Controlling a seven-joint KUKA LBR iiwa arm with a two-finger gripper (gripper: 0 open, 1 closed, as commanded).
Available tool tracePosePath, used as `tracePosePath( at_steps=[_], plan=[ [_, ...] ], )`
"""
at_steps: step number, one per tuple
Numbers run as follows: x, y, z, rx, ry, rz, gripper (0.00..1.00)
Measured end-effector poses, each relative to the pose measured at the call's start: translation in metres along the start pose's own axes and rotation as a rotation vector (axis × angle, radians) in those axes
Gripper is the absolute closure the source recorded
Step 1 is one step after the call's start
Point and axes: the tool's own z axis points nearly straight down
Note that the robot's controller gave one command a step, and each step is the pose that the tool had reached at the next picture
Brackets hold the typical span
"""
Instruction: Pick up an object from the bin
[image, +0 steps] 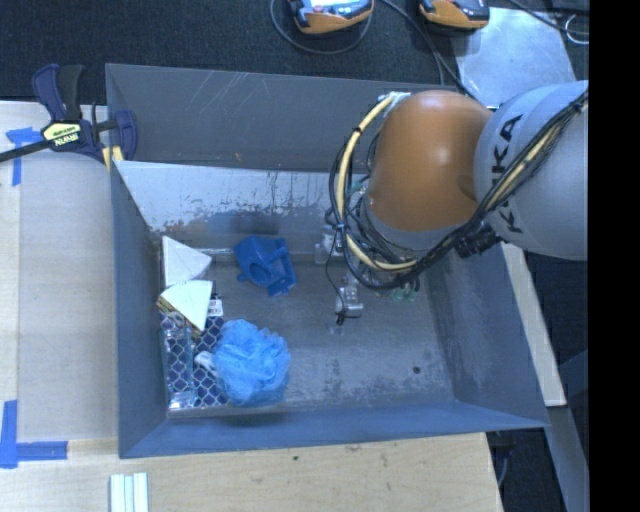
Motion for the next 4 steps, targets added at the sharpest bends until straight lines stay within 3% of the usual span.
tracePosePath(
  at_steps=[1,2,3,4],
  plan=[
    [-0.002,0.000,-0.005,-0.001,-0.008,0.002,0.00],
    [-0.021,0.023,0.069,0.000,-0.009,-0.062,0.00],
    [-0.026,0.030,0.137,0.000,-0.008,-0.076,0.00],
    [-0.065,0.024,0.125,-0.002,-0.013,0.030,0.00]
  ],
)
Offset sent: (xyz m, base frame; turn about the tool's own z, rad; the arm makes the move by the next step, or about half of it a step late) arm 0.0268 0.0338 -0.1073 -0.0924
